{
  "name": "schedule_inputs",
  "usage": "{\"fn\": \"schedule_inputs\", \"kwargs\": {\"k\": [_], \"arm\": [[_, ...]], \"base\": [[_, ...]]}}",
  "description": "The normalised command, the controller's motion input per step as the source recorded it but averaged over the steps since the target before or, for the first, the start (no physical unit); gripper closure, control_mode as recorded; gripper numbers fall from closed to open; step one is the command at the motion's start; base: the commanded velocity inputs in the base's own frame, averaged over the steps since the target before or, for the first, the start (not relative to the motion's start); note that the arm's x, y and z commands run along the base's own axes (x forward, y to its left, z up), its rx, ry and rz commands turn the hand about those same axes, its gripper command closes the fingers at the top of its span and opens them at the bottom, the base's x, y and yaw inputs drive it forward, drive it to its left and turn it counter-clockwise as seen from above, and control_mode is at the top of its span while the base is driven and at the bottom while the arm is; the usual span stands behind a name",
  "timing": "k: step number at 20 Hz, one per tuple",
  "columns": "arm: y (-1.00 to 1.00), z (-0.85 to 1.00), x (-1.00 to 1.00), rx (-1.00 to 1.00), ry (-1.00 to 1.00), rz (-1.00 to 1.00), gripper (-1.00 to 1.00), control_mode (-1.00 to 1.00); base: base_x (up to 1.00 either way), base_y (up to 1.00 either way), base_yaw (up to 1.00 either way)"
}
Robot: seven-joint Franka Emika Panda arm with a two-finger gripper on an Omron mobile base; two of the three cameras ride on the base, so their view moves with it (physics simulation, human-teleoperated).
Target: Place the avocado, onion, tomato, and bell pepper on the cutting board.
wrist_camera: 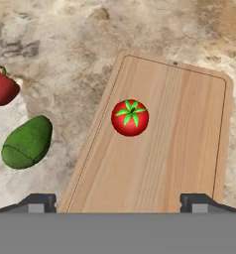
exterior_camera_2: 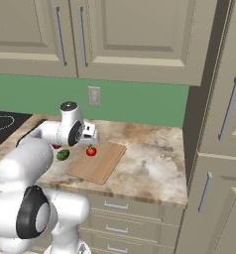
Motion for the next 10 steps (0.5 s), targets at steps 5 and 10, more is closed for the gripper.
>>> {"fn": "schedule_inputs", "kwargs": {"k": [5, 10], "arm": [[0.38, 0.39, -0.74, -0.06, -0.45, -0.01, -1.00, -1.00], [0.26, 0.68, -0.32, 0.05, -0.02, 0.00, -1.00, -1.00]], "base": [[0.00, 0.00, 0.00], [0.00, 0.00, 0.00]]}}
